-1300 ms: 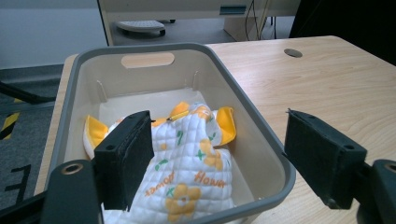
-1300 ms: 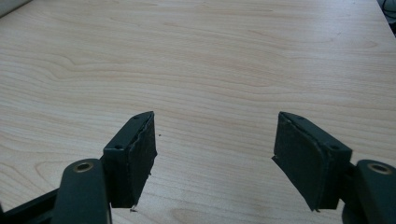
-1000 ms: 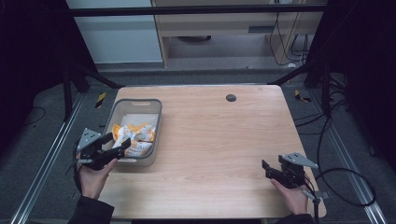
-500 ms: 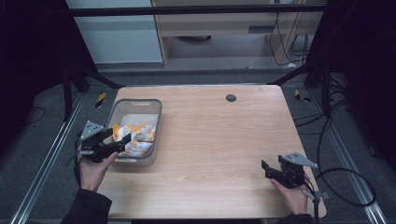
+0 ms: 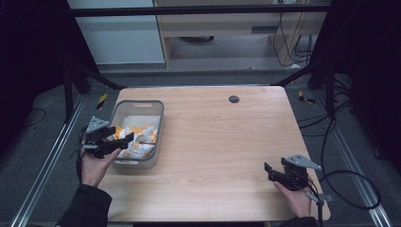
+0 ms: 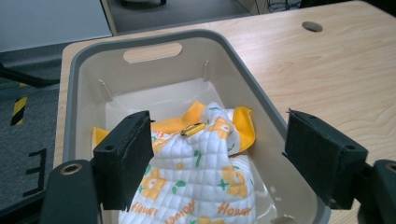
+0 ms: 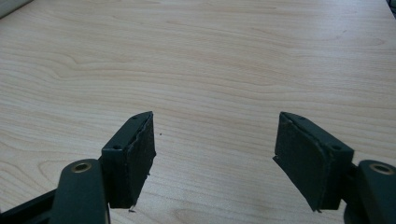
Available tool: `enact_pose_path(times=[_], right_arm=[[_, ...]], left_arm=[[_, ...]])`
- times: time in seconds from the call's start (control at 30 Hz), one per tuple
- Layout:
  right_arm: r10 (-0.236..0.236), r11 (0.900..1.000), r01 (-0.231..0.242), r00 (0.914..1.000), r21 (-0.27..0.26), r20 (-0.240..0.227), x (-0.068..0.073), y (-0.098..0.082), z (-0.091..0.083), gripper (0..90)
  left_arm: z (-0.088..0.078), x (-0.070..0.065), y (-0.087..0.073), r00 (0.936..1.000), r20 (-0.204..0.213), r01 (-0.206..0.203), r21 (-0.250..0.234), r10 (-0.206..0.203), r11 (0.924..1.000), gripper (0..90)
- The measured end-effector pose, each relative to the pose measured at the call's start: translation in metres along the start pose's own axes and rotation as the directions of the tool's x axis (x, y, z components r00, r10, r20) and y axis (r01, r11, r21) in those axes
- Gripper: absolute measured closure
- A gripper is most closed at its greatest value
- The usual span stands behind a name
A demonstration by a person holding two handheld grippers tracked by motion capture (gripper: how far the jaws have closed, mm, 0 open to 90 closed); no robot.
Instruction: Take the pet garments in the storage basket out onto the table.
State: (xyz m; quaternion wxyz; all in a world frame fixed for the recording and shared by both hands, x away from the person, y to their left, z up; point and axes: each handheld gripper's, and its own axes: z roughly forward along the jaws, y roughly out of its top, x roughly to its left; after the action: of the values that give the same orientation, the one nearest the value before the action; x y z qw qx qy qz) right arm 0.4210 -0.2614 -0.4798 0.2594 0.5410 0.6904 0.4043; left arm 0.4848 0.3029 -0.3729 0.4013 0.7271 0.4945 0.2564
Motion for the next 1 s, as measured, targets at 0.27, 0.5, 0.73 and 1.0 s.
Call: enact_pose_path(times=[0.27, 0.5, 0.73, 1.0], right_arm=[[0.01, 1.0, -0.01, 0.9999, 0.002, -0.005, 0.0, 0.0, -0.001, 28.6], [0.01, 1.0, -0.01, 0.9999, 0.004, -0.005, 0.0, 0.0, 0.0, 28.6], [0.005, 1.0, -0.005, 1.0, 0.002, -0.004, -0.001, 0.0, 0.0, 28.6], [0.011, 1.0, -0.011, 0.9999, 0.004, -0.007, -0.001, 0.0, 0.0, 28.6]], left_arm=[[0.009, -0.002, 0.007, 0.9997, 0.009, -0.025, 0.054, 0.024, 0.9983, 23.2], [0.016, 0.0, 0.009, 0.9995, 0.016, -0.03, 0.095, 0.028, 0.9951, 23.2], [0.025, 0.0, 0.011, 0.9986, 0.022, -0.051, 0.151, 0.049, 0.9872, 23.4], [0.035, 0.0, 0.013, 0.9974, 0.035, -0.069, 0.226, 0.063, 0.9717, 24.2]])
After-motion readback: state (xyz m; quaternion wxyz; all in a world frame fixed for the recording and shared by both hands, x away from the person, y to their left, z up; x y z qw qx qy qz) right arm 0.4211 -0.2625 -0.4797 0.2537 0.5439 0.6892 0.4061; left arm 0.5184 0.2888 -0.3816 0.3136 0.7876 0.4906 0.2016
